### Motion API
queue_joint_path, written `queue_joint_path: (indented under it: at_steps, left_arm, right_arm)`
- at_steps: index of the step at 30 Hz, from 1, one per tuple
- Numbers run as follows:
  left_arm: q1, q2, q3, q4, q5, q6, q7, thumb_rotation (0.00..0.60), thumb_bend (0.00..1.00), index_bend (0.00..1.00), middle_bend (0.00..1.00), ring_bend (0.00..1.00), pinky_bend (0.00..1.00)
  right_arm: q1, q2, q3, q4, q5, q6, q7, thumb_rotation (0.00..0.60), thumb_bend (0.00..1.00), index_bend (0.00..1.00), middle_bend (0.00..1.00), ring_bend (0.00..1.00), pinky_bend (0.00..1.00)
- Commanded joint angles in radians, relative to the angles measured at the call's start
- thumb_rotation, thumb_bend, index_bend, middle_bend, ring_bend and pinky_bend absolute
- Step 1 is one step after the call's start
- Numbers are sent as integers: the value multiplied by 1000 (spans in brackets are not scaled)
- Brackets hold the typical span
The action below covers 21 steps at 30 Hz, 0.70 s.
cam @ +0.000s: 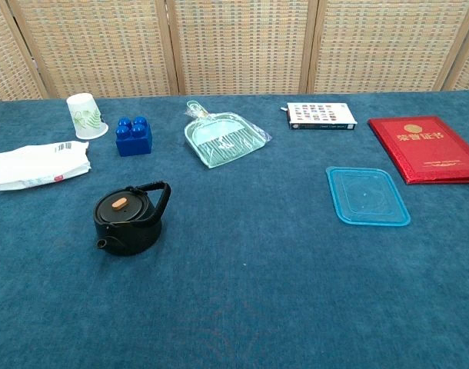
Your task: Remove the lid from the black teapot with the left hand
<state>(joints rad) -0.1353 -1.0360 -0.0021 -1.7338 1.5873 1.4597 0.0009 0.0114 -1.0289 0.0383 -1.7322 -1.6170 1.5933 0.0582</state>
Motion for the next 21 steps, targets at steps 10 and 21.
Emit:
queue_joint_path:
  at_steps: [10, 21]
  left_arm:
    - [-95, 16, -5, -6, 27, -139, -120, 600, 329, 0, 0, 0, 0]
    - [-378, -47, -79, 46, -88, -550, -320, 600, 1000, 0, 0, 0, 0]
  right_arm:
    - [7, -1, -5, -2, 9, -24, 0, 600, 0, 0, 0, 0, 0]
    - [23, 4, 5, 4, 43, -60, 21, 600, 0, 0, 0, 0, 0]
